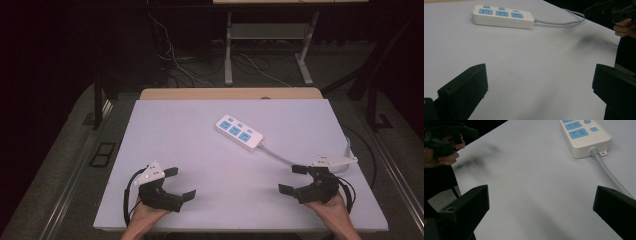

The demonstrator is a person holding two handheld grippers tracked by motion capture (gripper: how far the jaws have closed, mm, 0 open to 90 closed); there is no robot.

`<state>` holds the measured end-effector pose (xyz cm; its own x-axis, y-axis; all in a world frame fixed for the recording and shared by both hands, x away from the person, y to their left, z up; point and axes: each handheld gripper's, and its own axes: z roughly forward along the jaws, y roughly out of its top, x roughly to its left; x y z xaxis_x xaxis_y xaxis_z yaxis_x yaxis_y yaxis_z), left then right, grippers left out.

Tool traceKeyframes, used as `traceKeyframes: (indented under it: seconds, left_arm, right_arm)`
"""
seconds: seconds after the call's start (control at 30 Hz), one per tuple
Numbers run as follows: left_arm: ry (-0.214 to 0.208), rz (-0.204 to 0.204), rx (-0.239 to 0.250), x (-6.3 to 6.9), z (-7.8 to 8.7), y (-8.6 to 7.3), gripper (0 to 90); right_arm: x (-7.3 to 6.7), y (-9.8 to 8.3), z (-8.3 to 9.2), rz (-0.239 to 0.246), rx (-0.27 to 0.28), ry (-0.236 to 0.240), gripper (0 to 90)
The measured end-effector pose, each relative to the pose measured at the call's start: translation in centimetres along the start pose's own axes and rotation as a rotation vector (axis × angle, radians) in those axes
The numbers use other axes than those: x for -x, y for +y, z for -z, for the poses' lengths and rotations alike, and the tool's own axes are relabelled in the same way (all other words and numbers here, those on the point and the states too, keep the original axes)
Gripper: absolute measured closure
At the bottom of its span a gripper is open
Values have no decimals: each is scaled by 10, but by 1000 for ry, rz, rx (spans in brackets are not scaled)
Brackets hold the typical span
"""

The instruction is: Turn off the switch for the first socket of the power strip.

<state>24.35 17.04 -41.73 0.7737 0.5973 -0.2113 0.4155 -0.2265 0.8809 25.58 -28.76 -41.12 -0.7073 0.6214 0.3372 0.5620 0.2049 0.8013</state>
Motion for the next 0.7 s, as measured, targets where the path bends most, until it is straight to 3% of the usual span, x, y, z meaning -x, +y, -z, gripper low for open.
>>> traceKeyframes:
  seconds: [0.7]
  left_arm:
    - [11,23,10,-5,2,-1,0]
  right_arm:
    - [2,-1,-1,-8,-23,8,3]
